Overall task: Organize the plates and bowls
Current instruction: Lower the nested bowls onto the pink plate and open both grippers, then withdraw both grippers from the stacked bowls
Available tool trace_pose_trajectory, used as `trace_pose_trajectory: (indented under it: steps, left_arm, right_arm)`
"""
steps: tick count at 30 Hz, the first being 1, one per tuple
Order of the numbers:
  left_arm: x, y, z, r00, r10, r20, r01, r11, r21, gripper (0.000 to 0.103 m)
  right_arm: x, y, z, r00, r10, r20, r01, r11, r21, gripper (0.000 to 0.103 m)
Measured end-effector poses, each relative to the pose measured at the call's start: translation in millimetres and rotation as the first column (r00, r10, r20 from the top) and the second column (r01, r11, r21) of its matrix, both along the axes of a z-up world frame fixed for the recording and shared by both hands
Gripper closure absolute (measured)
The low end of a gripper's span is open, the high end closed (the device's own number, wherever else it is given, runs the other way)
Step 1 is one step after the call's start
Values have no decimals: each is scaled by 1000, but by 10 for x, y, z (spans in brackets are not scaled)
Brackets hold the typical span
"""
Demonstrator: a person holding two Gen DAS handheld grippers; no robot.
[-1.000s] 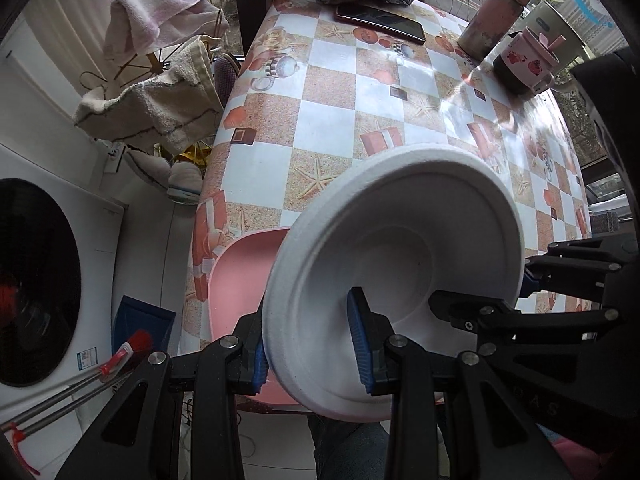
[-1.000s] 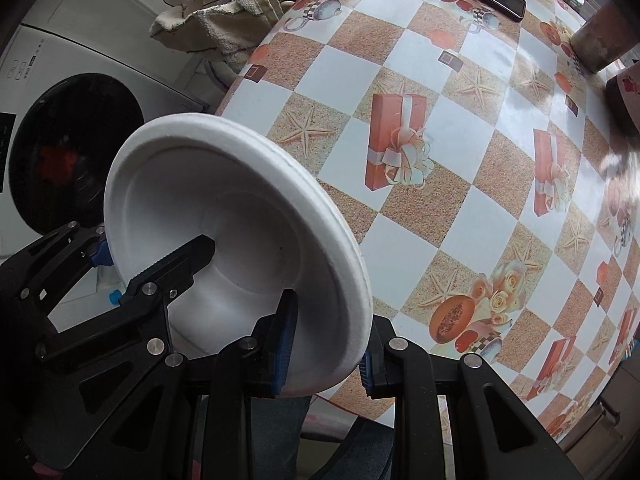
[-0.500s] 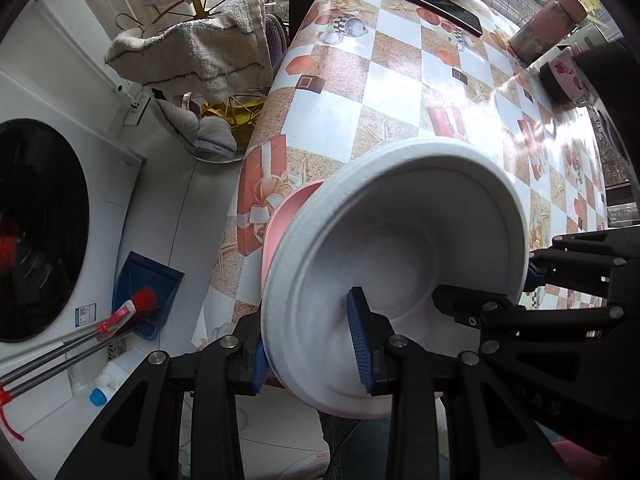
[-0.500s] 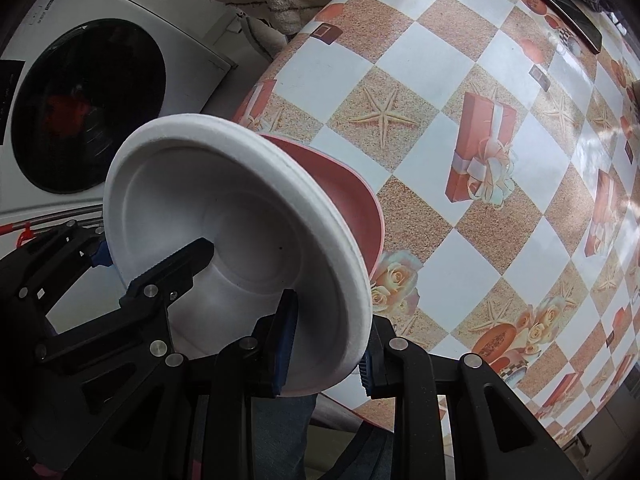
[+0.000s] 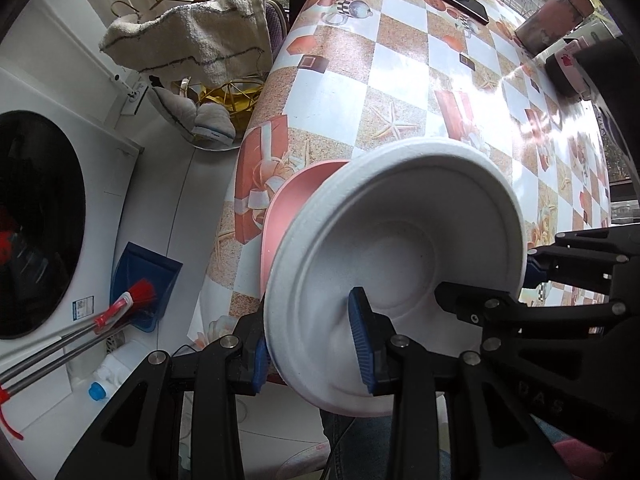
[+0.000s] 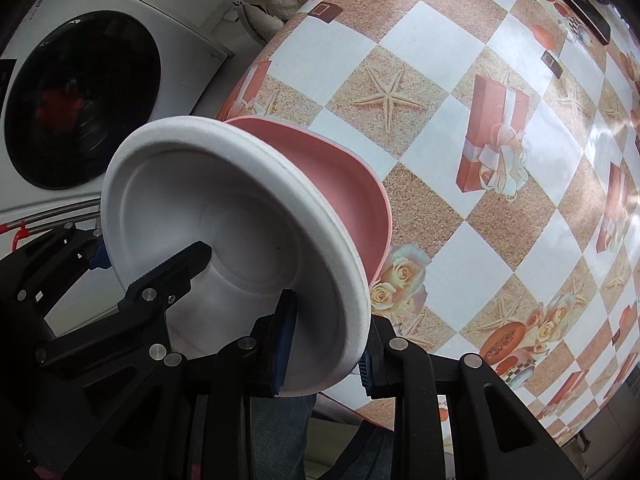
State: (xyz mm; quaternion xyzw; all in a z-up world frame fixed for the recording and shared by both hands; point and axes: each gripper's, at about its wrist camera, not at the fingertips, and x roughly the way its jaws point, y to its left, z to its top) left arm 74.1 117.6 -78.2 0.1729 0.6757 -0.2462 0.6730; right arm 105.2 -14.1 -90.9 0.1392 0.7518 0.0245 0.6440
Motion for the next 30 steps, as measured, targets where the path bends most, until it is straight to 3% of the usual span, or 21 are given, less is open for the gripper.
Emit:
trace_pose_trajectory:
  steps: [3,5,7,9,10,11,12,16,19,23,26,30]
  left_arm:
    - [39,48,19,999,32,13,-32,999,-6,59]
    - [65,76,41,999,42,22,-41,999,-10,52]
    - [62,82,84,999,33,25,-33,999,-22,43]
    - [48,65,171,999,23,37,-22,999,-42,33]
    - [40,47,223,998,17,56,-15,999,-37,27]
    - [42,27,267,997,11,74,-9,1000,-28,21]
    - [48,13,305,997,7,76,-5,999,-32,19]
    - [86,-59,422,999,5,54,-2,998,-64,19]
    - [72,-185,477,997,-43,65,45,999,-26,19]
    - [47,-284,479,991,-118,62,116,993,38,19]
    - [-6,-322,459,979,-196,46,192,978,87,19]
    - [-74,-330,458,944,-325,60,311,935,169,19]
  right_arm:
    - [1,-40,-2,1000,-10,3,10,1000,10,65]
    - [-49,-122,19,1000,-26,12,26,1000,-6,35]
    - [-89,-225,64,997,-64,32,64,998,-2,28]
    - [-126,-341,105,993,-108,43,108,994,5,28]
    - [-147,-399,126,991,-127,46,126,992,6,20]
    - [-165,-451,145,989,-141,46,141,990,2,6]
    - [-190,-511,172,988,-150,47,151,988,-14,1]
    - [-257,-619,416,981,-138,138,141,990,-13,1]
    - [-351,-594,579,975,-105,197,119,991,-64,1]
    - [-433,-610,616,965,-136,224,160,983,-92,1]
    - [-453,-624,614,960,-155,234,187,975,-123,1]
    - [-461,-538,643,957,-142,254,183,973,-142,1]
